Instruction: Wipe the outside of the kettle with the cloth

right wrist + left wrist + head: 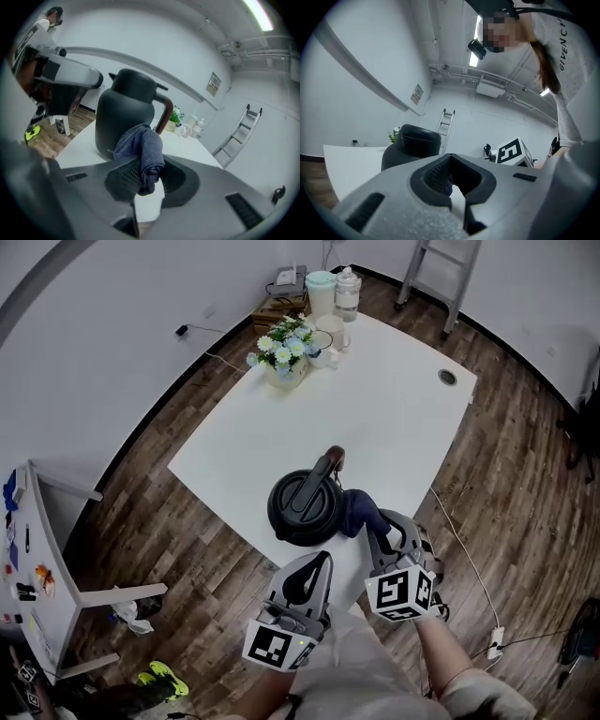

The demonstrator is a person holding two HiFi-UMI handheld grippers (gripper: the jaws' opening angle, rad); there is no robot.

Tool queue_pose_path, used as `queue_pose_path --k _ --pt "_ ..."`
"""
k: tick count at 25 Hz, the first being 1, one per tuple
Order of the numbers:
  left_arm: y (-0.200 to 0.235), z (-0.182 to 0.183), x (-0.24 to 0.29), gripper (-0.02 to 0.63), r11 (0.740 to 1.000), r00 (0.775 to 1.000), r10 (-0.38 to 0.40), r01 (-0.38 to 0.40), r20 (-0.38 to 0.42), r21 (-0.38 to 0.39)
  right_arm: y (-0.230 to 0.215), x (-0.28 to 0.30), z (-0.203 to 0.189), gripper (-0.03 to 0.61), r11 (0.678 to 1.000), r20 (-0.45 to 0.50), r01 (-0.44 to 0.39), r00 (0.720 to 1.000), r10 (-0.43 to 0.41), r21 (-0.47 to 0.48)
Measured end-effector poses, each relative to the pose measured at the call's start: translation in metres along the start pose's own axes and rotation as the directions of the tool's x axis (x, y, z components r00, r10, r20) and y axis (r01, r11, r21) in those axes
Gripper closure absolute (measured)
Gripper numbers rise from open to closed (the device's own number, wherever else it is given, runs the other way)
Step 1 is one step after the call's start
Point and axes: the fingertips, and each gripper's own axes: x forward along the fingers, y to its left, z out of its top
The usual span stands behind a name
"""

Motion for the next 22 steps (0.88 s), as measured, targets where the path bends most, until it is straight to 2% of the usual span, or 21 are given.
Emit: queue_pose_path --k 4,8,10,14,17,20,22 --pt "0.01 -0.013 -0.008 0.606 0.999 0.999 0.036 -0.036 -0.026 0.0 0.024 0.015 -0.024 0.515 0.996 -0.06 -0.068 0.996 0.064 -0.063" --pt "0.021 -0.014 -0.015 0.606 0.994 0.994 0.107 -0.107 -0.034 0.011 0.032 0.021 -0.036 0.515 0.989 -0.092 -0.123 0.989 0.115 -0.077" --pt "0.034 -0.004 -0.022 0.606 0.982 0.985 0.17 -0.169 -0.017 0.08 0.018 0.012 -0.028 0.515 0.988 -0.065 -0.123 0.991 0.117 -0.096" --pt "0.053 0.041 -0.038 0.606 0.938 0.959 0.278 -0.284 0.055 0.201 -0.024 -0.035 0.037 0.515 0.969 0.078 -0.101 0.99 0.121 -0.226" --pt "0.064 0.091 -0.044 0.606 0.898 0.94 0.295 -0.334 0.172 0.286 -0.054 -0.068 0.096 0.515 0.941 0.201 -0.041 0.973 0.114 -0.336" --pt "0.072 0.123 -0.049 0.606 0.883 0.917 0.314 -0.377 0.246 0.281 -0.077 -0.07 0.135 0.515 0.932 0.293 0.009 0.95 0.105 -0.363" --pt "0.075 0.127 -0.053 0.606 0.882 0.91 0.328 -0.392 0.255 0.263 -0.084 -0.047 0.14 0.515 0.929 0.294 0.023 0.951 0.093 -0.369"
